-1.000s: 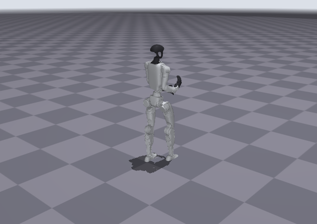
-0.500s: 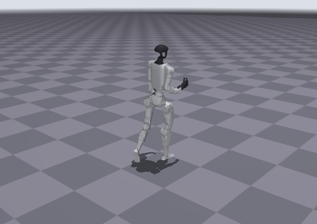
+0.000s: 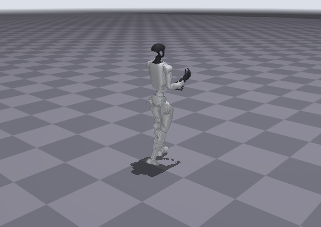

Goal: Walk run

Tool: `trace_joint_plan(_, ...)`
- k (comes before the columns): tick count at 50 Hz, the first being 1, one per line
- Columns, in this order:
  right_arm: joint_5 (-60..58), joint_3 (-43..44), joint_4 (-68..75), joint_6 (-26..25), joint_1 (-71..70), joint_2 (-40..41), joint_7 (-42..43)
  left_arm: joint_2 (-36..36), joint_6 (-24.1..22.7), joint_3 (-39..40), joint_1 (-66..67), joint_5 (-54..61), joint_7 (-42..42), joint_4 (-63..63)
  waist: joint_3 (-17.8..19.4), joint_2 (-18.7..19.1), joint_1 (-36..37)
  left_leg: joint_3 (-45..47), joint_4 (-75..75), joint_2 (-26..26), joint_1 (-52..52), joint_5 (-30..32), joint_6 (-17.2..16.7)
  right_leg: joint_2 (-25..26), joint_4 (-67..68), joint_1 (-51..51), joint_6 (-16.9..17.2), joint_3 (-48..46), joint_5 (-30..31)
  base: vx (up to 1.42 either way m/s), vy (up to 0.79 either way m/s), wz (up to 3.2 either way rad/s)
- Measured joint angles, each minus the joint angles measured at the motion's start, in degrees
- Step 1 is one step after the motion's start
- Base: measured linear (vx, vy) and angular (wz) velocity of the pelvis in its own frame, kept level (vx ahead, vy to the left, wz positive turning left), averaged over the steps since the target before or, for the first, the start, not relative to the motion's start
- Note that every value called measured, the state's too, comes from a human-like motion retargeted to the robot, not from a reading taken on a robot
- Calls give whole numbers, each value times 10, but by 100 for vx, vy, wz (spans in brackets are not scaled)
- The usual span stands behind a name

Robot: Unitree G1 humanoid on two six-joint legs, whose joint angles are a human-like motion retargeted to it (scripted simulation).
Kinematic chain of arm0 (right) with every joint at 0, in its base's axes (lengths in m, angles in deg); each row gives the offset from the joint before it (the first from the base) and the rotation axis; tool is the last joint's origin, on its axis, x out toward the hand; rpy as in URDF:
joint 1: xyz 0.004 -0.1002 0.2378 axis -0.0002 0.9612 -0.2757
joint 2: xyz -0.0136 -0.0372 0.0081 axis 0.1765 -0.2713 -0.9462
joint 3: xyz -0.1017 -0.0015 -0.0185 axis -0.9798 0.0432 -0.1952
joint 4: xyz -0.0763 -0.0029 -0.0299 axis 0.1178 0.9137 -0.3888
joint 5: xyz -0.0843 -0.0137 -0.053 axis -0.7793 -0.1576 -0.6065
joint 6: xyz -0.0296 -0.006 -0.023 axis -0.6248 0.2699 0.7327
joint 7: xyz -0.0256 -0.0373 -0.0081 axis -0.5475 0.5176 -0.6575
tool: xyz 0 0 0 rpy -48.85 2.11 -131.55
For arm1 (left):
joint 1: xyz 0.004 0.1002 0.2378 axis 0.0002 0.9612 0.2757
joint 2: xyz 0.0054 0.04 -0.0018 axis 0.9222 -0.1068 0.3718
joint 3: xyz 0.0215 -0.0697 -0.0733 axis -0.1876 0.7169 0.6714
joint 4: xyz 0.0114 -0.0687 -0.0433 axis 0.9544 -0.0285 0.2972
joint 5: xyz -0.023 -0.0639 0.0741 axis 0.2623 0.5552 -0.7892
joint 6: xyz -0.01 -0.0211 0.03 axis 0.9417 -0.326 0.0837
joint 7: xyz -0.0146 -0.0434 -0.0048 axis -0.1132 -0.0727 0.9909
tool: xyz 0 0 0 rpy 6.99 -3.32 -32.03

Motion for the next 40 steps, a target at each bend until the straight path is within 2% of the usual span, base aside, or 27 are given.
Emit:
trace_joint_plan(5, -4, -2, 7, 12, 13, 13, -6, 24, -19, -7, 3, 24, -6, -13, 0, 19, -7, 9, -5, 16, 39, -36, -12, 13, 107, -31, 56, 19, 109, 50, 6, -23)
trace_joint_plan(9, 4, 3, 5, 9, 16, 7, -86, 34, -35, -12, 5, 21, -2, -20, 1, 41, -5, 9, -12, 36, 63, -62, -20, 48, 214, -83, 72, 36, 140, 41, 7, -16)
trace_joint_plan(14, -21, 14, 9, -3, 16, 2, -116, 35, -37, -12, 1, 10, -14, -18, 4, 59, -13, -7, -9, 49, 79, -88, -27, 52, 280, -149, 70, 24, 60, 36, 3, 14)
trace_joint_plan(20, -63, 19, -1, 5, 19, -3, -96, 41, -39, -17, 1, -27, -2, -26, 9, 42, -22, 0, -23, 26, 115, -114, -31, 18, 182, -199, 99, 50, 4, 35, -1, 17)
trace_joint_plan(25, -96, 36, -6, 25, 50, -7, -26, 58, -33, -8, -6, -80, -11, -7, 22, 18, -29, -7, -41, -14, 165, -133, -37, -45, 40, -226, 149, 65, -14, 42, -3, 44)
trace_joint_plan(29, -94, 56, -8, 26, 89, 3, 25, 89, -45, 3, -26, -104, 44, 29, 35, 14, -39, -23, -50, -25, 207, -145, -48, -90, -55, -247, 195, 51, -28, 53, -10, 55)
trace_joint_plan(32, -101, 75, -16, 26, 114, 6, 53, 114, -54, 24, -51, -129, 94, 59, 40, 21, -45, -34, -50, -17, 229, -149, -65, -105, -110, -260, 225, 13, -58, 53, -17, 41)
trace_joint_plan(35, -123, 94, -23, 24, 130, 9, 73, 134, -52, 63, -81, -160, 135, 98, 40, 27, -48, -38, -42, -1, 243, -152, -94, -103, -128, -262, 228, -23, -74, 54, -24, 31)
trace_joint_plan(38, -135, 107, -26, 24, 138, 12, 89, 148, -44, 110, -107, -199, 168, 144, 33, 34, -60, -51, -27, 2, 252, -135, -116, -99, -105, -255, 180, -25, -50, 69, -26, 45)
trace_joint_plan(40, -137, 112, -29, 27, 145, 13, 98, 160, -38, 141, -116, -225, 190, 174, 27, 43, -74, -63, -9, 14, 255, -103, -139, -85, -105, -247, 149, -14, -13, 75, -37, 55)
